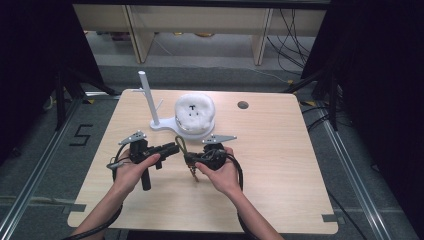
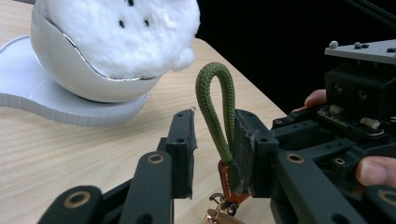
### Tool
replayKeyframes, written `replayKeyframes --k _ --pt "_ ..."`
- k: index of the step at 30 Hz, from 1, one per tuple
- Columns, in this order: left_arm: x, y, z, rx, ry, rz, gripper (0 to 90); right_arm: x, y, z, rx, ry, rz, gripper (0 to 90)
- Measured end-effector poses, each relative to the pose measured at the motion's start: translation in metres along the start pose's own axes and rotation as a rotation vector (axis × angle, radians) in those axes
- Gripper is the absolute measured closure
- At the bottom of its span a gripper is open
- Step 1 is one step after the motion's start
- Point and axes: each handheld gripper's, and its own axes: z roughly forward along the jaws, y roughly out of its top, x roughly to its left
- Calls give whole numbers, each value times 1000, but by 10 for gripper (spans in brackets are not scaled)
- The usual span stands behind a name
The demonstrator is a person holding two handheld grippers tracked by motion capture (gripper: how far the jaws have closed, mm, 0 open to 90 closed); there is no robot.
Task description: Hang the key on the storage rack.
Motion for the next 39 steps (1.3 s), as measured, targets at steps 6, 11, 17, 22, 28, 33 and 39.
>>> replayKeyframes --k 6,11,17,22,28,33,39 --pt "-1 2 1 -3 -11 -4 713 1 1 -1 -11 -1 -9 801" --pt "-1 2 2 -17 -27 -23 758 3 2 -3 -17 -14 -18 801" --pt "-2 3 1 -25 -41 -23 807 4 3 -3 -47 11 -22 801" --pt "-4 4 1 -19 -50 -18 828 5 3 -3 -41 11 -25 802" --pt "-5 5 0 -12 -59 -23 837 4 3 -2 -55 22 -36 802" --pt "-5 6 0 -24 -61 -21 829 7 3 -2 -63 23 -24 802" --pt "-4 5 2 -35 -83 -12 746 7 5 -3 -84 23 -54 802"
